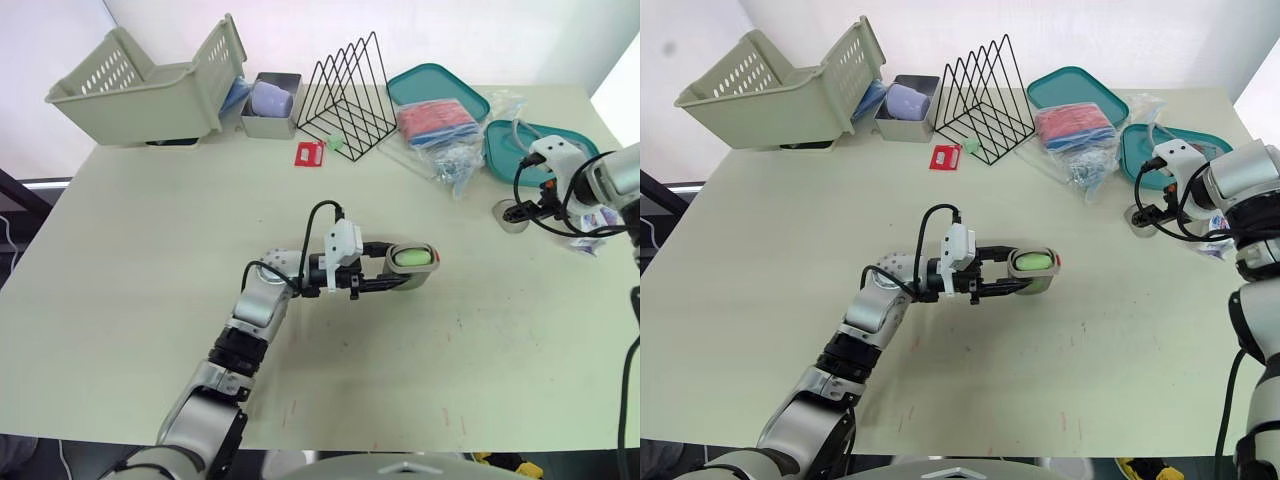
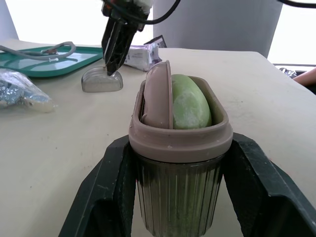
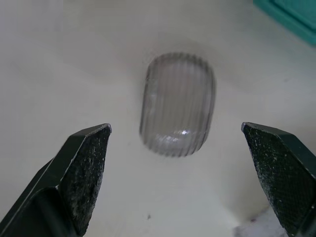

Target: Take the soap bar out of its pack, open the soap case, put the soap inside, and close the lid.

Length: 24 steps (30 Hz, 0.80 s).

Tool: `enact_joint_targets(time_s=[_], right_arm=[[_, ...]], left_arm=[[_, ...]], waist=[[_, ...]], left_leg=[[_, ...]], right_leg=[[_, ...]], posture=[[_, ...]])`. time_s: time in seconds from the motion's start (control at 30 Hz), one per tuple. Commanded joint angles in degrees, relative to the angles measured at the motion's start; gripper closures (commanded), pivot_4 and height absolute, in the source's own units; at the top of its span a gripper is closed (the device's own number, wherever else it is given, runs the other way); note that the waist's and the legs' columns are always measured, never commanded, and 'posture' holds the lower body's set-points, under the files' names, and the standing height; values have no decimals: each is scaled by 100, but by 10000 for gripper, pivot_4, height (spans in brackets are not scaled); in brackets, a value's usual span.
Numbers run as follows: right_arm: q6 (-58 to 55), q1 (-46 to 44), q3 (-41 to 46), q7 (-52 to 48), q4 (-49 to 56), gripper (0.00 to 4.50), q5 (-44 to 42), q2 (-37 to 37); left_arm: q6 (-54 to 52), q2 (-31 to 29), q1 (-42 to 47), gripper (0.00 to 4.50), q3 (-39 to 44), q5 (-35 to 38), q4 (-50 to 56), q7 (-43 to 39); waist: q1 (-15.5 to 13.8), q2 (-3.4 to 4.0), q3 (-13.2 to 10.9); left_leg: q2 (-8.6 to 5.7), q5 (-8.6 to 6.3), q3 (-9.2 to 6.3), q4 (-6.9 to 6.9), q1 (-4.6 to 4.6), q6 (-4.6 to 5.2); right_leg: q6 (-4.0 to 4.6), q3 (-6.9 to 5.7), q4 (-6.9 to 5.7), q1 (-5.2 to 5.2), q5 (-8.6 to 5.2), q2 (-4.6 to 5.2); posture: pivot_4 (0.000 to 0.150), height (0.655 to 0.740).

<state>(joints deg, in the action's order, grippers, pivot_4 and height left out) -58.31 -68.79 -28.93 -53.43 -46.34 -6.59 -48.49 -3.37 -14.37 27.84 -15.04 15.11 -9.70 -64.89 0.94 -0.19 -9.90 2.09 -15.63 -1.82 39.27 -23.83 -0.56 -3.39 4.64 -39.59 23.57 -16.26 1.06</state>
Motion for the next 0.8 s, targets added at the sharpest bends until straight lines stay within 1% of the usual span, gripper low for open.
enact_joint_targets(time_s=[0.03,0.27,0.53,0.63,0.7,0.77,0.8], right_arm=[[364,-339,144,-116,-612,628,385,176],[707,-658,384,-176,-1582,628,764,629],[1044,-770,584,-210,-2055,628,1190,850],[1213,-777,717,-143,-2143,8268,1285,879],[1303,-795,776,-159,-2171,18106,1344,892],[1427,-799,787,-254,-2166,26796,1428,889],[1475,-797,796,-289,-2164,26859,1464,887]], left_arm=[[102,17,19,24896,8,41,170,0],[112,19,34,24896,-20,23,166,14],[90,14,-15,24896,-56,19,218,34],[84,23,-19,24896,-68,18,233,53],[86,22,-21,24896,-74,14,236,56],[88,19,-21,24896,-75,9,233,58],[89,18,-20,24896,-75,8,231,59]], waist=[[4,0,0],[11,1,0],[14,3,0],[13,3,0],[15,3,0],[16,3,0],[17,3,0]], left_leg=[[0,0,1,0,0,0],[0,1,2,0,2,-1],[0,1,2,0,2,-2],[0,1,2,0,2,-2],[0,3,2,0,2,-4],[0,3,2,0,2,-5],[0,3,2,0,3,-5]], right_leg=[[0,0,-1,0,0,0],[0,1,-4,1,0,0],[0,1,-6,1,0,0],[0,0,-6,1,0,0],[0,1,-7,1,0,0],[0,1,-7,1,0,0],[0,1,-8,1,0,0]], posture=[[1500,7400],[1500,7400],[1500,7400],[1500,7400],[1500,7400],[1500,7400],[1500,7400]])
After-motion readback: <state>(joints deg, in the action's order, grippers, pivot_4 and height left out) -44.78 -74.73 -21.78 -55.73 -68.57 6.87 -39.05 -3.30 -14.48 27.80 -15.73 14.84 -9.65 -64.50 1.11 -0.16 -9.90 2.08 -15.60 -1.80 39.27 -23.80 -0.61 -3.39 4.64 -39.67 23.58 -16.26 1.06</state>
